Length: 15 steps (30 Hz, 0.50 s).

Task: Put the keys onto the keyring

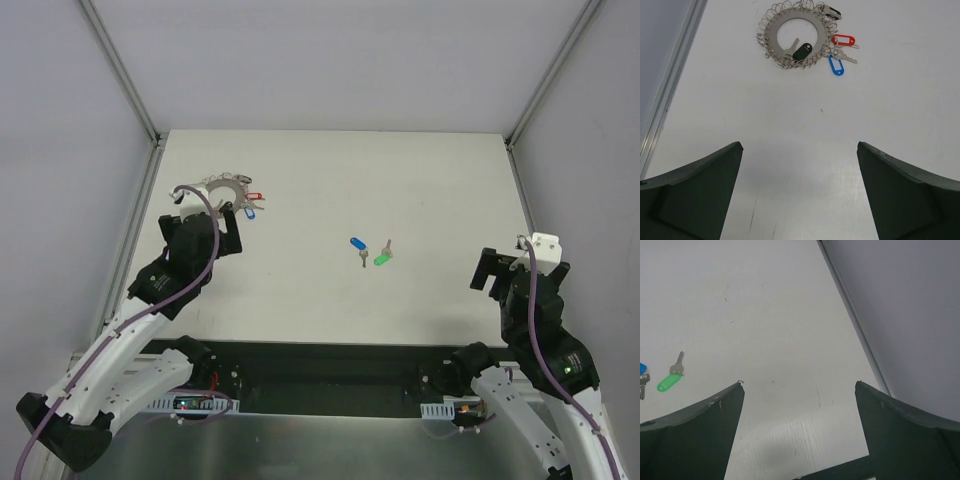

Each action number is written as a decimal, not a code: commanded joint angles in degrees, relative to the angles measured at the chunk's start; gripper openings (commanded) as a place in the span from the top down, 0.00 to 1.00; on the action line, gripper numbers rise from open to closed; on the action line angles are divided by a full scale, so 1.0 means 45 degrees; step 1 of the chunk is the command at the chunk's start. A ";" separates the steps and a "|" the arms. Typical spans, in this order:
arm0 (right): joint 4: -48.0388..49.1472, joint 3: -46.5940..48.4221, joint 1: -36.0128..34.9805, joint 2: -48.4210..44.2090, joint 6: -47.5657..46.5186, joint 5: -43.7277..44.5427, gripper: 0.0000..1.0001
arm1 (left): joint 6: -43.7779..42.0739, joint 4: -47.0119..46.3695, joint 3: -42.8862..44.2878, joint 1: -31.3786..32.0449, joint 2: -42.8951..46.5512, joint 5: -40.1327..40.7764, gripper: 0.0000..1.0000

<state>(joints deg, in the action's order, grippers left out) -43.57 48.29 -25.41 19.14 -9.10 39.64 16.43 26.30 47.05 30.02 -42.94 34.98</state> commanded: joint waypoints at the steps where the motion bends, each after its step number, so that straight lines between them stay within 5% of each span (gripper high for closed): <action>1: 0.0190 -0.0048 0.0002 -0.0229 -0.0243 0.0331 0.04 | 0.0101 -0.0122 0.0872 0.0067 -0.1137 0.0119 0.01; 8: 0.0717 -0.0341 0.0002 0.0277 -0.0673 -0.0038 0.04 | -0.0817 -0.1275 0.2410 -0.0361 -0.4672 -0.1541 0.01; 15: 0.0757 -0.0302 0.0002 0.1078 -0.0536 -0.0332 0.04 | -0.0583 -0.1412 0.4348 -0.3621 -0.8228 -0.4277 0.01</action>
<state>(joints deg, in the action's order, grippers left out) -42.17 46.85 -25.41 21.82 -10.59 38.98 13.96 21.32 61.47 21.06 -74.83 22.90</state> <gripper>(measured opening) 0.960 0.992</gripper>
